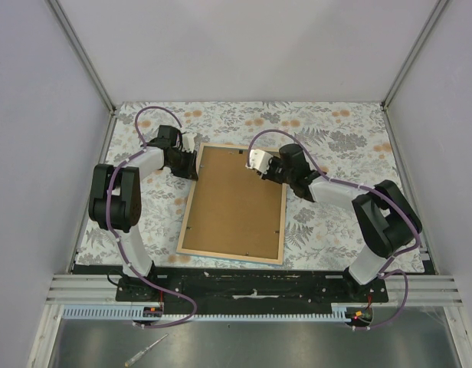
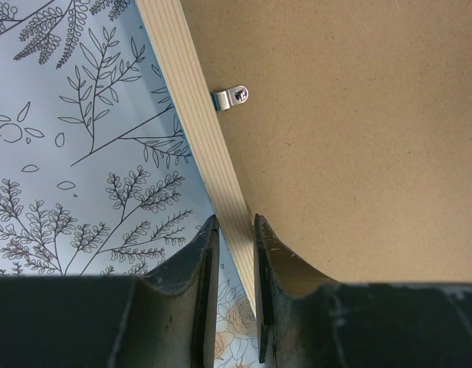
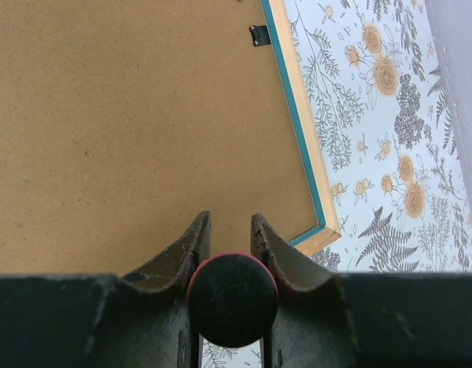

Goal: Take the photo out of the frame
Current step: Release the photo frame item from the photo frame.

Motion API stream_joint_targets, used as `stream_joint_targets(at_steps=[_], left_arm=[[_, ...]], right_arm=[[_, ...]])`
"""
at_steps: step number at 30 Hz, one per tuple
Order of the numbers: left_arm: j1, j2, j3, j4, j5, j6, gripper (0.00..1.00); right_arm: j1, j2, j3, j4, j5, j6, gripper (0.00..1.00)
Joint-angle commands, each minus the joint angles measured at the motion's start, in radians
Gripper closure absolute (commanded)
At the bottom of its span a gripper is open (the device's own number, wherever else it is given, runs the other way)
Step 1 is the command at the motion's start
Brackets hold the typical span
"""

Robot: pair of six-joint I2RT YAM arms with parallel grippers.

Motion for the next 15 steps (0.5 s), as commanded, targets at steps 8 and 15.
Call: stream_joint_targets(at_steps=[8,15], left_arm=[[0.001,0.034,0.006,-0.003,0.006,0.0,0.98],[0.001,0.036,0.006,-0.003,0.004,-0.001,0.98]], right_arm=[[0.022,-0.062,-0.053,0.184,0.014,-0.018,1.0],[0.021,-0.063,-0.107,0.31,0.063,0.001,1.0]])
